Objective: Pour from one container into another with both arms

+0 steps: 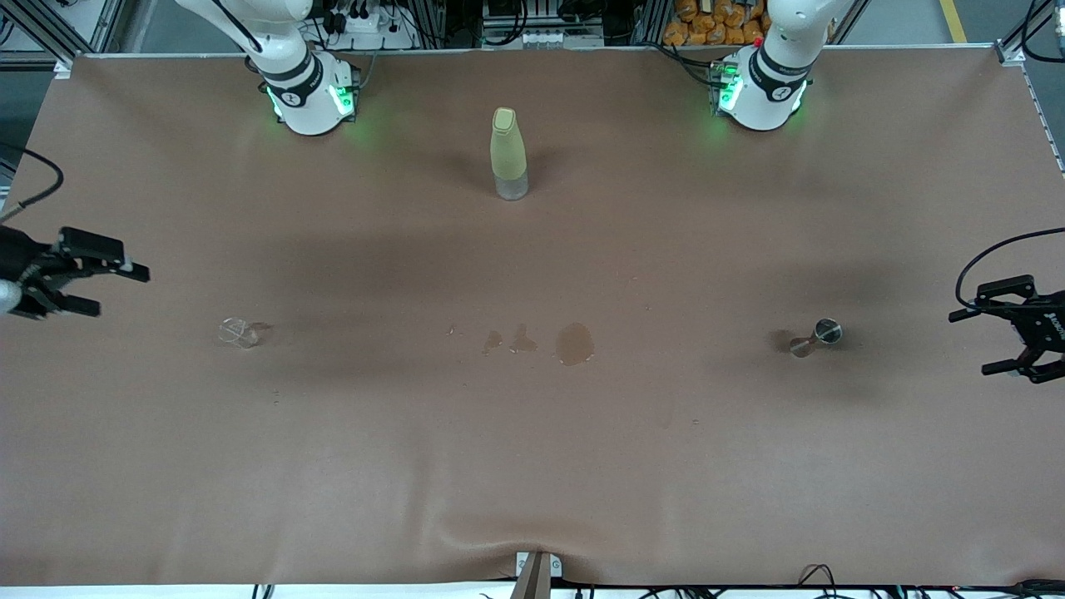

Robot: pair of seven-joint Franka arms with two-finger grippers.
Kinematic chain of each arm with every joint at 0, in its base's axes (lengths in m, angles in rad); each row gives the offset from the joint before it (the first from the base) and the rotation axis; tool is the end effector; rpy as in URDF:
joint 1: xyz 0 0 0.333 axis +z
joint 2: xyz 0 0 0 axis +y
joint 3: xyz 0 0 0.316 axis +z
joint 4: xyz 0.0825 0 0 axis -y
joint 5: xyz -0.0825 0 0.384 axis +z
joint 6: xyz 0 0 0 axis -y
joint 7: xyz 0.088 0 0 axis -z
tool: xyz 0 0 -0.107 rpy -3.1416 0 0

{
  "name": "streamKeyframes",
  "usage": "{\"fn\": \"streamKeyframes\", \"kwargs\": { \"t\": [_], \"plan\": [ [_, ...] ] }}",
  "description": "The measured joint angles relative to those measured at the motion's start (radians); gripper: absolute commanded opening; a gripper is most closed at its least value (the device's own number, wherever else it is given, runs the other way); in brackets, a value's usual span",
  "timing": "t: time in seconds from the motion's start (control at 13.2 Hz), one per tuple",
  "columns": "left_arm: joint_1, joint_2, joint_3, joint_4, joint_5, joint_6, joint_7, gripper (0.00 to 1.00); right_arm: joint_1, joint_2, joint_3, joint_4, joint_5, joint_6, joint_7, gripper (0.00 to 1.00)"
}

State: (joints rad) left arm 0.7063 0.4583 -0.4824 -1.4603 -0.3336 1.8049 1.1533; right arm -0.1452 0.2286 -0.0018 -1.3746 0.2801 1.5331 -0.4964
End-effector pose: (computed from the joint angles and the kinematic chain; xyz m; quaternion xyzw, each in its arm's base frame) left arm 0.6523 0.1748 0.4492 0.8880 -0.3768 0.1416 0.2224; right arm 0.6167 -0.0604 0.5835 -0.9745 -0.1724 -0.0112 0.1432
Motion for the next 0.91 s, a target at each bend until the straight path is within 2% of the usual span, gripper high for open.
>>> {"fn": "streamKeyframes", "kwargs": {
  "t": [0.23, 0.38, 0.53, 0.61, 0.76, 0.91],
  "plan": [
    [-0.018, -0.069, -0.069, 0.016, 0.129, 0.000, -0.322, 1.00, 0.016, -0.053, -0.002, -0.004, -0.110, -0.005, 0.107, 1.00],
    [-0.020, -0.112, -0.116, 0.018, 0.210, 0.000, -0.567, 1.00, 0.065, -0.096, -0.047, -0.014, -0.172, -0.032, 0.175, 1.00],
    [-0.021, -0.144, -0.157, 0.018, 0.292, -0.014, -0.762, 1.00, 0.163, -0.175, -0.145, -0.064, -0.190, -0.064, 0.264, 1.00],
    [-0.022, -0.155, -0.173, 0.018, 0.317, -0.030, -0.859, 1.00, 0.194, -0.224, -0.174, -0.099, -0.192, -0.072, 0.311, 1.00],
    [-0.024, -0.168, -0.186, 0.017, 0.339, -0.044, -1.049, 1.00, 0.208, -0.296, -0.185, -0.141, -0.205, -0.077, 0.380, 1.00],
    [-0.023, -0.170, -0.196, 0.017, 0.371, -0.044, -1.180, 1.00, 0.208, -0.303, -0.195, -0.143, -0.219, -0.081, 0.399, 1.00]
  ]
}}
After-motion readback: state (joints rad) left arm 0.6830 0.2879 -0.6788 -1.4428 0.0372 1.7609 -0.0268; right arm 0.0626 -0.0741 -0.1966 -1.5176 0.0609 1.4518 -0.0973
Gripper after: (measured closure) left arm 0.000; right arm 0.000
